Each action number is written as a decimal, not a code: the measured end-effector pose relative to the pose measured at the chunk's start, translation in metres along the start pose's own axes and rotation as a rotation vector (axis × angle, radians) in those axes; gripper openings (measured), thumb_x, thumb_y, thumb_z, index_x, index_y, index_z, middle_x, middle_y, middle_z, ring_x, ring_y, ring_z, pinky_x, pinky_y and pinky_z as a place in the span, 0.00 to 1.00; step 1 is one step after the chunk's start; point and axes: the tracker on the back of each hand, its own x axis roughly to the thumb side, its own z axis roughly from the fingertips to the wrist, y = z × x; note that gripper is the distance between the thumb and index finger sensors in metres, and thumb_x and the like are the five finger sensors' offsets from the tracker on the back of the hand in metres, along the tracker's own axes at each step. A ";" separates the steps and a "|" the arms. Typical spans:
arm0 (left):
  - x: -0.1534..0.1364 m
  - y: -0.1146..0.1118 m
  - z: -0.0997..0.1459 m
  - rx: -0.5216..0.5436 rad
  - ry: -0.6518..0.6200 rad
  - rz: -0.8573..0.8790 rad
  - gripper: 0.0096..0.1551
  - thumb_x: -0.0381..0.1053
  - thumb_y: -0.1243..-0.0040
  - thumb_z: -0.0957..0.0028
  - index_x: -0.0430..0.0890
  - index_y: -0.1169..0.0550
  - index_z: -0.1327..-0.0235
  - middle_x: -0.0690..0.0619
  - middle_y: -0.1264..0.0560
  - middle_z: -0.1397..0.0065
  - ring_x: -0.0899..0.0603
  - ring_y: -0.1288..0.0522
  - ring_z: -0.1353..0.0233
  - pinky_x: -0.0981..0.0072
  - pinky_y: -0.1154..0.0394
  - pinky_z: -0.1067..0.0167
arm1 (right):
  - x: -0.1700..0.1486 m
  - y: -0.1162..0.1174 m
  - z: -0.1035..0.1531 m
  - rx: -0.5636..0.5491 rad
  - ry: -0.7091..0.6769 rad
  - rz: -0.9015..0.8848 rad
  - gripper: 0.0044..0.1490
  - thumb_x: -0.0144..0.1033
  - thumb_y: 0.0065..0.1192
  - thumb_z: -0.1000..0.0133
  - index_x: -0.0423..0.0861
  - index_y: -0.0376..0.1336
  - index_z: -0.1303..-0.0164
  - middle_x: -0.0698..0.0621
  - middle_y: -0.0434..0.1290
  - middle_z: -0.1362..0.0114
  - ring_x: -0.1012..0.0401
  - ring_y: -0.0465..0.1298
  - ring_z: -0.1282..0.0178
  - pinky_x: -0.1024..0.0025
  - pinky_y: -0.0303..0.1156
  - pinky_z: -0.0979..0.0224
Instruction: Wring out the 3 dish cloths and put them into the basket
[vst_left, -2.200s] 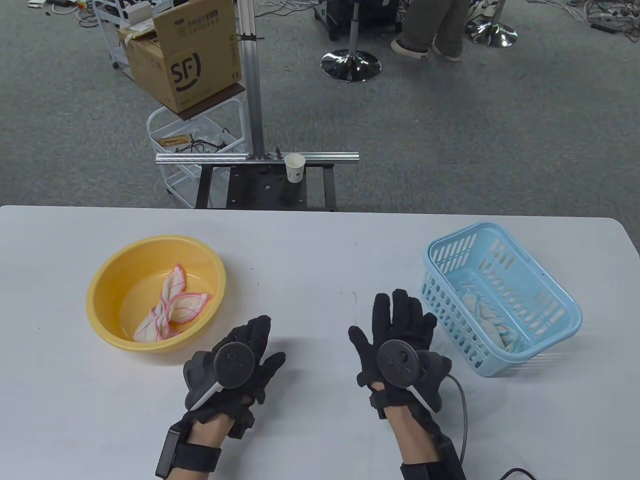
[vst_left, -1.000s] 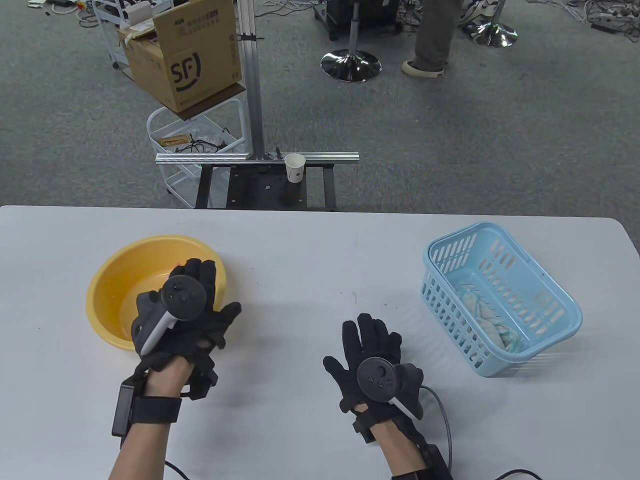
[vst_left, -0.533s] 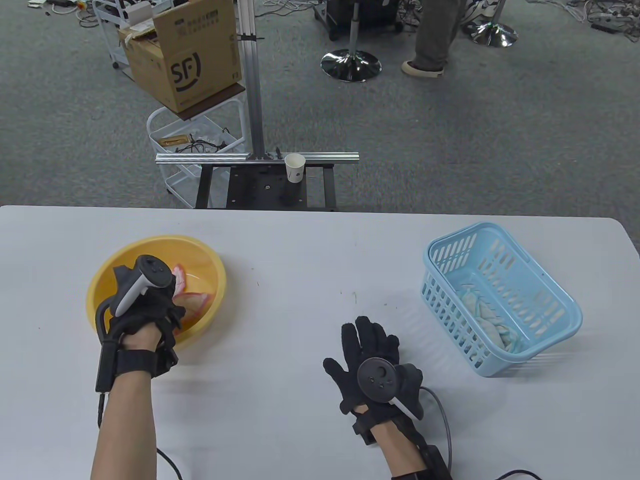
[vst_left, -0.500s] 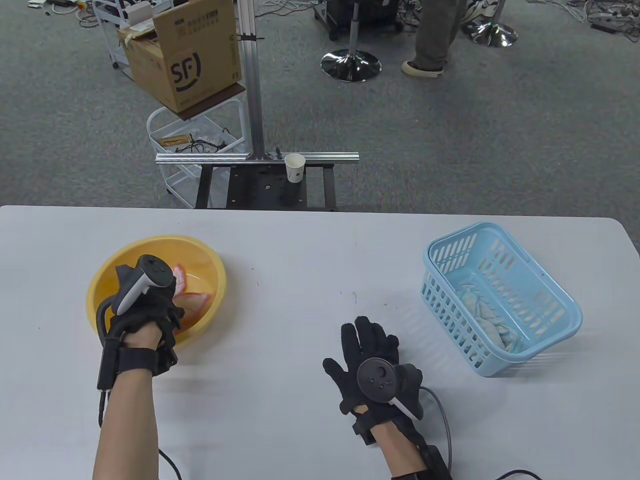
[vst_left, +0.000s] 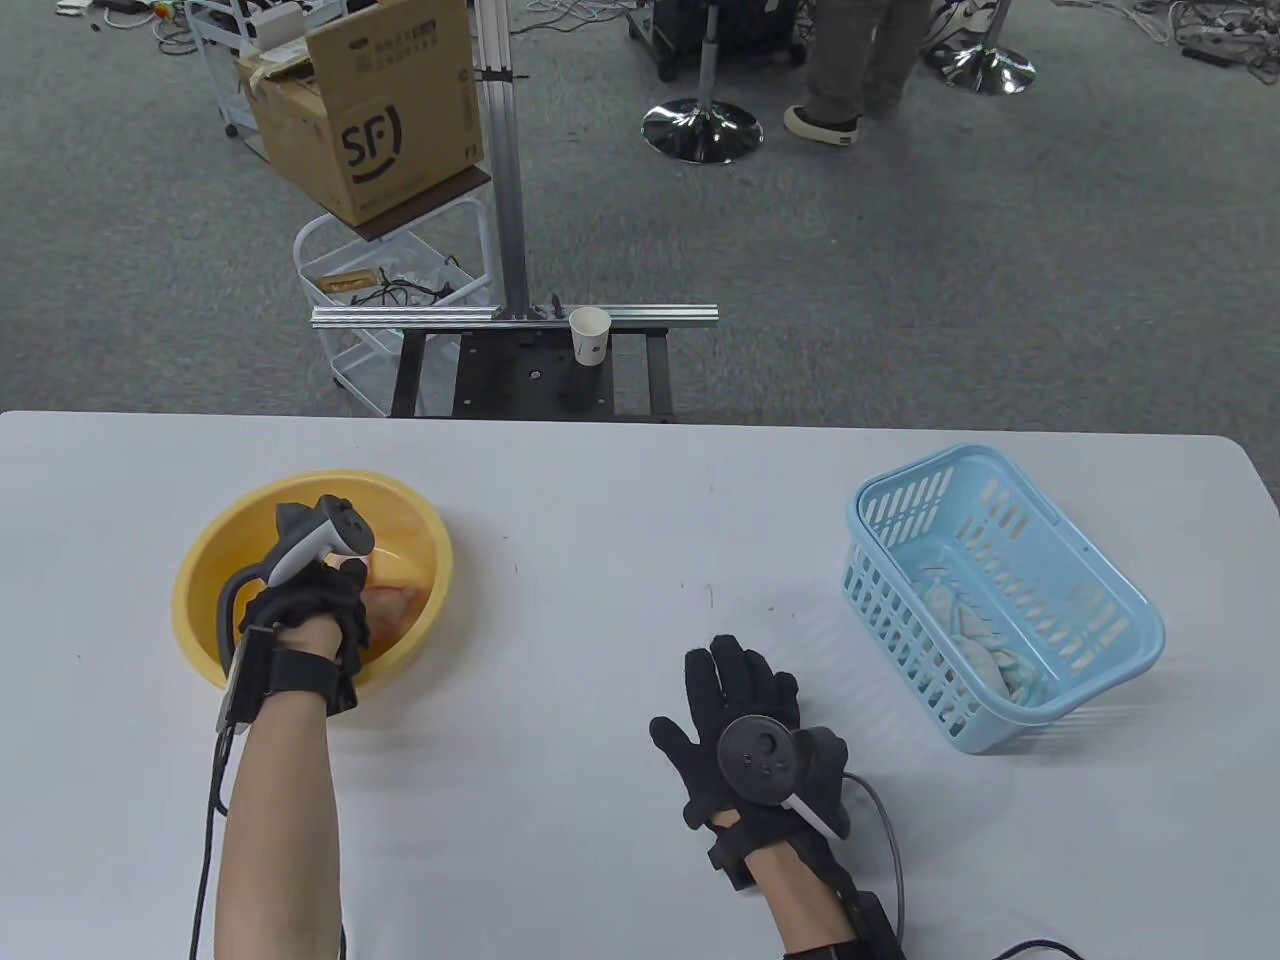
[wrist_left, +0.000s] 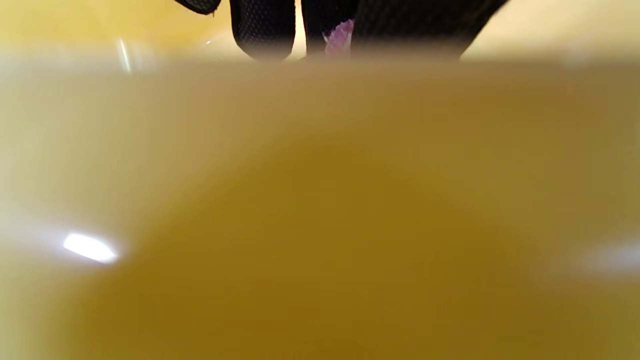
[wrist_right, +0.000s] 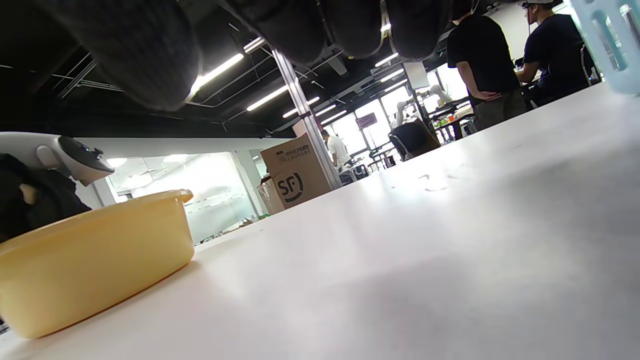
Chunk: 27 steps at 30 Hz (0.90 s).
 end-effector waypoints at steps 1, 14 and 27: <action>0.001 0.000 -0.001 -0.007 0.001 -0.007 0.52 0.50 0.29 0.48 0.63 0.48 0.19 0.59 0.40 0.19 0.41 0.40 0.18 0.39 0.49 0.20 | 0.000 0.000 0.000 0.000 0.001 0.000 0.51 0.64 0.61 0.43 0.44 0.50 0.20 0.38 0.50 0.15 0.35 0.54 0.17 0.27 0.48 0.24; -0.007 0.013 0.022 0.176 -0.039 0.022 0.26 0.49 0.32 0.49 0.56 0.22 0.35 0.56 0.25 0.35 0.43 0.26 0.33 0.42 0.36 0.26 | -0.001 0.000 0.000 0.013 0.009 -0.013 0.49 0.62 0.62 0.43 0.43 0.52 0.21 0.37 0.53 0.16 0.35 0.57 0.19 0.27 0.50 0.24; -0.051 0.048 0.103 0.407 -0.315 0.517 0.27 0.51 0.34 0.49 0.57 0.23 0.34 0.58 0.28 0.27 0.42 0.28 0.25 0.40 0.36 0.25 | 0.002 0.005 0.000 0.031 -0.002 -0.023 0.49 0.62 0.61 0.42 0.43 0.53 0.21 0.37 0.53 0.16 0.35 0.58 0.19 0.27 0.50 0.25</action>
